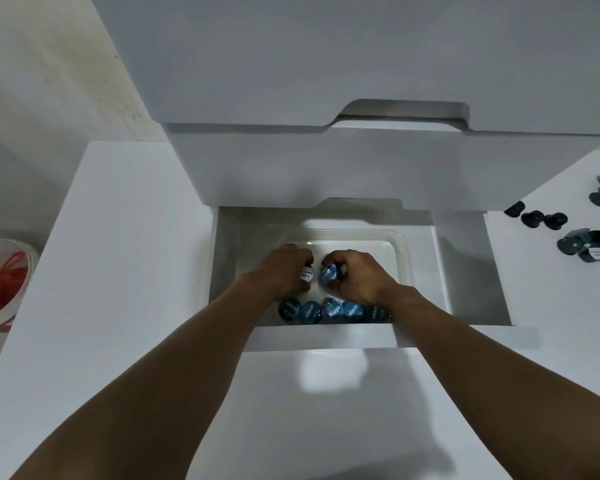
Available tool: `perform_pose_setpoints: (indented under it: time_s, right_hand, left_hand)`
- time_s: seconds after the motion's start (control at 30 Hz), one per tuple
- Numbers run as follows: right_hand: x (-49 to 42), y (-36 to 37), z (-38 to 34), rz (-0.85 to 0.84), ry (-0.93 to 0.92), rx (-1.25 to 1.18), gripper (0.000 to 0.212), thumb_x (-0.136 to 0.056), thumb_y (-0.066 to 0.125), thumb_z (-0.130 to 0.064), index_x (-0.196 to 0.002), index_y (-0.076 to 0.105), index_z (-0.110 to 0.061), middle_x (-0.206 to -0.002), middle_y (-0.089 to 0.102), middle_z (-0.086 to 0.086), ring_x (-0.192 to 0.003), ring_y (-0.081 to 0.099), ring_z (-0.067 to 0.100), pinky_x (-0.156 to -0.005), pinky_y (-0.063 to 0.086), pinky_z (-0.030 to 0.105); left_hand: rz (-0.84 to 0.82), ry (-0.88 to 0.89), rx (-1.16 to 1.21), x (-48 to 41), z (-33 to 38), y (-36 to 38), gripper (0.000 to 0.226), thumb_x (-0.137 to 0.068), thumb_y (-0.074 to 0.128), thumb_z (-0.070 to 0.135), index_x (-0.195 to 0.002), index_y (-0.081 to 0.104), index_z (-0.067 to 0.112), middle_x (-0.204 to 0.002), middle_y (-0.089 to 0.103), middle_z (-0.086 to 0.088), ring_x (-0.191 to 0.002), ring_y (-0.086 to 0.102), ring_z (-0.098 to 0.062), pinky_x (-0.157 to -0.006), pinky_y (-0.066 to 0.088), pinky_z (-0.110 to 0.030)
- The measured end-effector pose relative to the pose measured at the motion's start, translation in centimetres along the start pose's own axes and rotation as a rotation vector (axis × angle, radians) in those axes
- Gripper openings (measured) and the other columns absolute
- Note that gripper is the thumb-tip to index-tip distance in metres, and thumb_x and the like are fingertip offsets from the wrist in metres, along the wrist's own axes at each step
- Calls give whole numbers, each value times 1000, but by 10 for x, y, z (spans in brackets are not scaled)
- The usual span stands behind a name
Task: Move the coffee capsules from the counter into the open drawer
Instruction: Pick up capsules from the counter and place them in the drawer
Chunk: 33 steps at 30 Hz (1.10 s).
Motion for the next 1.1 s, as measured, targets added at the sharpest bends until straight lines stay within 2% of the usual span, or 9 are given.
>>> perform_pose_setpoints:
  time_s: [0.1,0.23,0.33,0.47,0.67,1.1]
  right_hand:
    - [0,-1,1,4,1,14,37,-84,67,-16,-121,62,-18,-122,63,6,-107,58,23,-86,43,21]
    - [0,-1,4,11,45,19,37,-86,65,-14,-122,60,-17,-120,62,8,-105,58,25,-86,44,24]
    - [-1,-1,6,22,97,-8,34,-86,65,-13,-119,60,-16,-115,63,10,-98,59,24,-80,44,25]
    - [-2,1,3,16,103,-10,27,-85,65,-12,-112,63,-15,-111,65,10,-89,56,21,-74,40,23]
    - [-3,9,-11,-8,64,35,31,-84,63,-9,-114,64,-13,-113,65,10,-103,59,26,-80,41,22]
    - [-3,16,-25,-82,14,91,31,-82,59,-7,-111,67,-16,-108,69,8,-101,62,25,-77,41,21]
  left_hand:
    - [18,-25,24,0,1,0,35,-90,57,24,-124,55,18,-128,53,-12,-116,51,-28,-95,40,-32]
    - [29,-15,-36,0,4,-1,33,-88,60,15,-120,57,18,-126,56,-10,-114,53,-27,-93,43,-32]
    - [61,-33,-95,1,6,-7,26,-88,60,20,-114,61,17,-119,61,-9,-111,55,-27,-88,48,-33]
    - [54,-106,-151,5,0,-13,25,-89,59,25,-111,63,14,-116,59,-12,-106,57,-31,-83,46,-35]
    - [10,-118,-187,8,-6,-14,27,-84,65,31,-107,66,15,-112,62,-11,-101,61,-30,-77,46,-35]
    - [-41,-92,-185,12,-8,-5,29,-79,70,31,-104,67,17,-104,66,-7,-94,64,-27,-74,48,-33]
Point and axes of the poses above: each hand's wrist, its own x-axis away from the middle knuckle, its own y-axis out of the palm, z = x × y, the point moved 4 cm from there along -x, towards the middle knuckle
